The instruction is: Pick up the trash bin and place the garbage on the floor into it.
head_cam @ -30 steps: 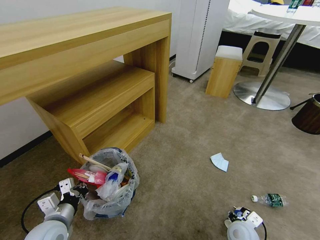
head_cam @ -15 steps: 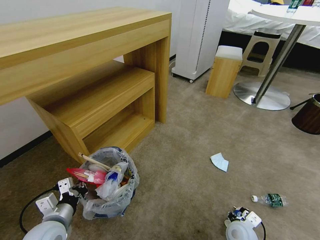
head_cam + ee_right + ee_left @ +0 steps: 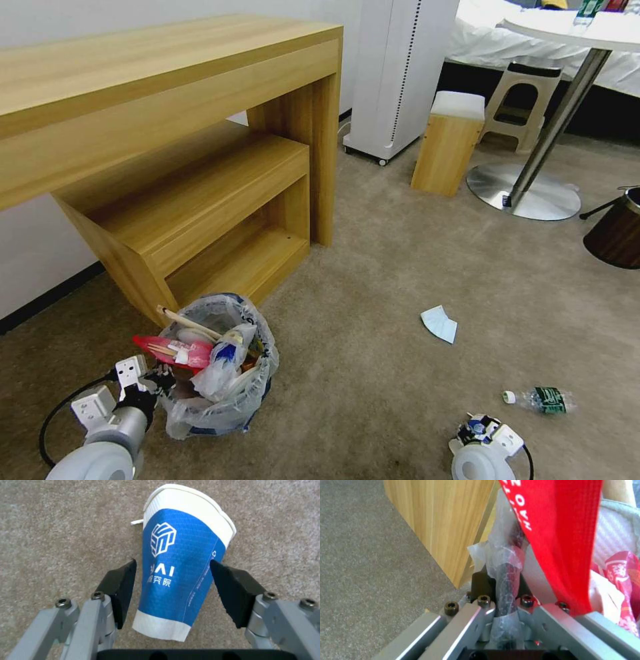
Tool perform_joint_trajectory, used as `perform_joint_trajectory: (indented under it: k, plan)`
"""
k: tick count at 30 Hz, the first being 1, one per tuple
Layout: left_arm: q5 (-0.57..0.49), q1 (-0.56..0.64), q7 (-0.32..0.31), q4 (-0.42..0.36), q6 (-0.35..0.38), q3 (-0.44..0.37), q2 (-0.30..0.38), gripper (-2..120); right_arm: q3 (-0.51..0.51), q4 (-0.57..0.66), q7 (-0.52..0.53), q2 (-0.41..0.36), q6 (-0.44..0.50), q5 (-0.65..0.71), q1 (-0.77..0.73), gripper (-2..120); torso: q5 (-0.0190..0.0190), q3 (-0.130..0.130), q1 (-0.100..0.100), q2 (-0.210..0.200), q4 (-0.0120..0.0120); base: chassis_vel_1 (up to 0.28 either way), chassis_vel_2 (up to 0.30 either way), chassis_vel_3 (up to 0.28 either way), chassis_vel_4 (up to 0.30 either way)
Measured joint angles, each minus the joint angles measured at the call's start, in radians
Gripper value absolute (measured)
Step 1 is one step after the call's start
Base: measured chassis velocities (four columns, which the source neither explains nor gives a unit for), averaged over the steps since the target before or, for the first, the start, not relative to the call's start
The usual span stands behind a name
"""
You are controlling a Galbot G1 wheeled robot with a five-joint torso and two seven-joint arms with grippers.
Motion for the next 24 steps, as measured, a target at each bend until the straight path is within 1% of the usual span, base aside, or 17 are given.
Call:
perform_joint_trajectory:
  k: [8,11,12,13,15,16,22,24]
  plan:
    - [-0.001,0.002,0.000,0.000,-0.001,-0.002,0.003,0,-0.002,-0.013,0.005,0.005,0.001,-0.005,0.003,54,0.0000,0.000,0.000,0.000,0.0000,0.000,0.000,0.000,0.000]
    - [-0.002,0.000,-0.001,0.000,-0.001,0.000,0.003,0,-0.002,-0.021,0.011,0.006,0.001,-0.008,0.002,39,0.0000,0.000,0.000,0.000,0.0000,0.000,0.000,0.000,0.000]
    - [-0.002,0.000,-0.001,0.000,-0.001,0.000,0.003,0,-0.002,-0.021,0.011,0.006,0.001,-0.008,0.002,39,0.0000,0.000,0.000,0.000,0.0000,0.000,0.000,0.000,0.000]
    - [-0.002,0.000,-0.001,0.000,-0.001,0.002,0.004,0,-0.002,-0.026,0.012,0.005,0.001,-0.011,0.003,36,0.0000,0.000,0.000,0.000,0.0001,0.000,0.000,0.000,0.000]
    - [-0.003,0.000,-0.001,-0.001,-0.001,0.002,0.005,0,-0.002,-0.030,0.012,0.005,0.001,-0.013,0.003,35,0.0000,0.000,0.000,0.000,0.0001,0.000,0.000,0.000,0.000]
    - [-0.003,0.001,-0.001,-0.001,-0.001,0.002,0.005,0,-0.002,-0.033,0.012,0.006,0.001,-0.016,0.004,32,0.0000,0.000,0.000,0.000,0.0001,0.000,0.000,0.000,0.000]
    - [-0.003,0.001,-0.001,-0.001,-0.001,0.003,0.004,0,-0.005,-0.041,0.015,0.010,0.001,-0.024,0.007,29,-0.0001,0.000,0.000,0.000,0.0002,0.000,0.000,0.000,0.000]
    - [-0.003,0.001,-0.002,-0.001,-0.001,0.003,0.005,0,-0.006,-0.045,0.016,0.011,0.001,-0.030,0.008,24,-0.0001,0.000,0.000,0.000,0.0002,0.000,0.000,0.000,0.000]
